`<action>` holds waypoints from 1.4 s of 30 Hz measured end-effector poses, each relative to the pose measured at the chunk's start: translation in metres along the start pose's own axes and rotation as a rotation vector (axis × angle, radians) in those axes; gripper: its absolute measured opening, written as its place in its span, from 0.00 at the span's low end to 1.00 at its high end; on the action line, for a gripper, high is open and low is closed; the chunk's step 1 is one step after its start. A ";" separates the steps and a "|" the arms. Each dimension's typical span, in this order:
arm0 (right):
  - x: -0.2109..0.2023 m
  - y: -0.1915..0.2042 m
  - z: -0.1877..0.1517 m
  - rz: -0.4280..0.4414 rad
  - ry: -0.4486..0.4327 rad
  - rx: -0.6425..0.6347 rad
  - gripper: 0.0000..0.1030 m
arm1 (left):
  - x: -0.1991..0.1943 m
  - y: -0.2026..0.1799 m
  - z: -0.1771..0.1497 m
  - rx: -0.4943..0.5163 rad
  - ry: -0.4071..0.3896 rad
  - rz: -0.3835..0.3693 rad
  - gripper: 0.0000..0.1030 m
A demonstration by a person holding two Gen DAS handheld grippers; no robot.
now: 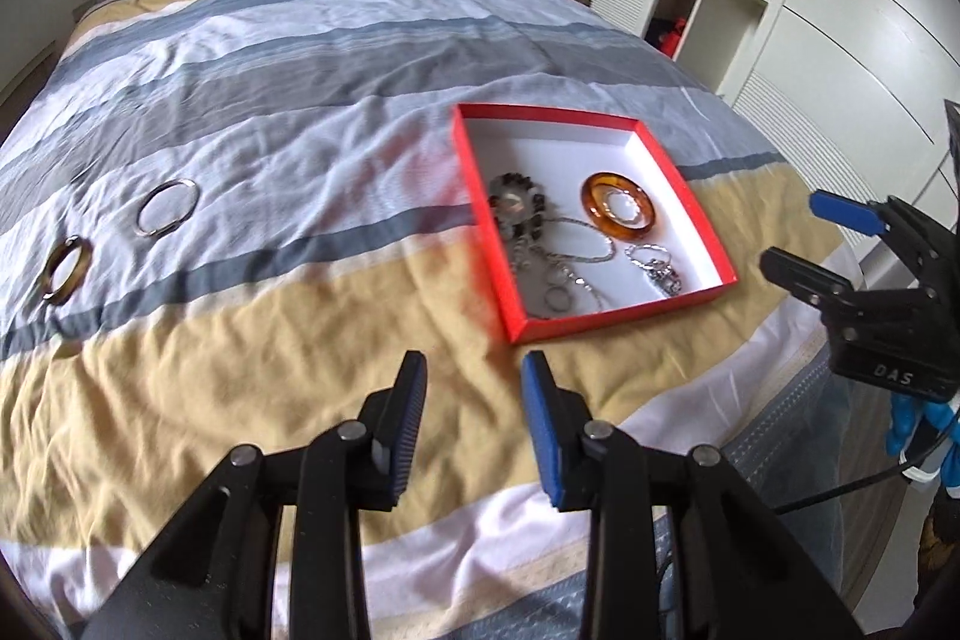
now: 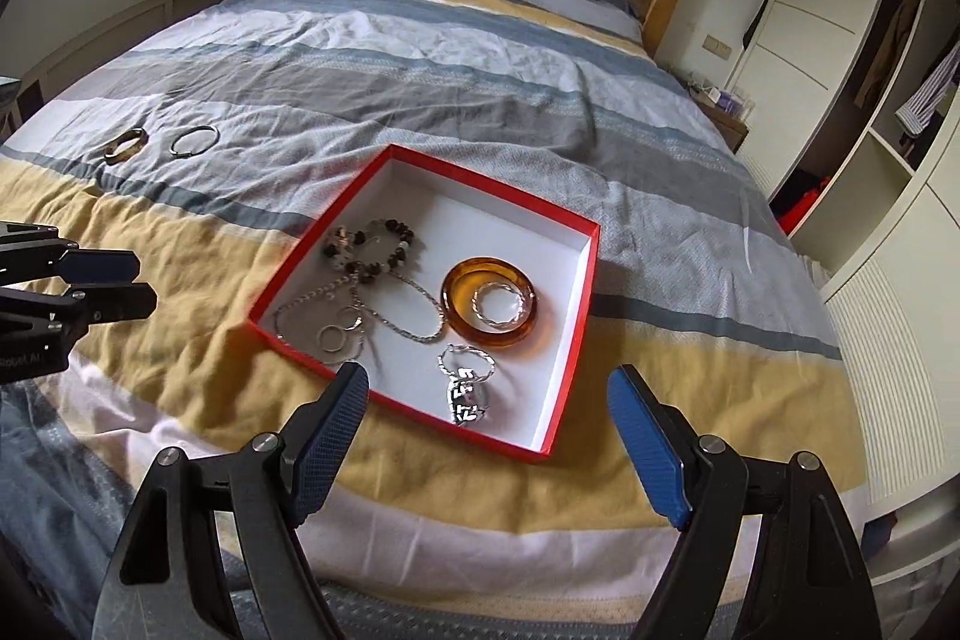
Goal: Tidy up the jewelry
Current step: 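Withdraw both tools from the red box toward the two remaining bangles, then grasp the dark brown bangle with the left tool while the right tool grasps the silver bangle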
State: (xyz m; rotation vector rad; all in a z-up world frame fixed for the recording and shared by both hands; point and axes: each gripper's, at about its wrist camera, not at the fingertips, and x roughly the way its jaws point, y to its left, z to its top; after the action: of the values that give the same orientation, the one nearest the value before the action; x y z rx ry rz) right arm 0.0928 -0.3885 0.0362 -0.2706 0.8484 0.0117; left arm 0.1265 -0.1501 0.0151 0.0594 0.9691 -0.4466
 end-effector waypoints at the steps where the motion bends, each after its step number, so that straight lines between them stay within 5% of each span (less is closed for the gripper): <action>1: -0.004 0.003 0.001 -0.001 -0.004 0.000 0.79 | -0.004 0.004 -0.002 -0.007 -0.004 0.005 0.30; 29: -0.082 0.107 0.018 -0.019 -0.042 -0.150 0.80 | -0.101 0.143 -0.089 -0.256 -0.113 0.158 0.38; 34: -0.076 0.131 0.028 0.035 -0.047 -0.168 0.80 | -0.106 0.174 -0.100 -0.311 -0.116 0.196 0.38; 42: -0.039 0.161 0.067 0.248 -0.078 -0.114 0.80 | -0.083 0.234 -0.101 -0.407 -0.073 0.242 0.38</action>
State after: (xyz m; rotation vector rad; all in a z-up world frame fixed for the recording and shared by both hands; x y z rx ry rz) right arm 0.0971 -0.2132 0.0700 -0.2685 0.8001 0.3008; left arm 0.0995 0.1155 -0.0102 -0.2049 0.9513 -0.0242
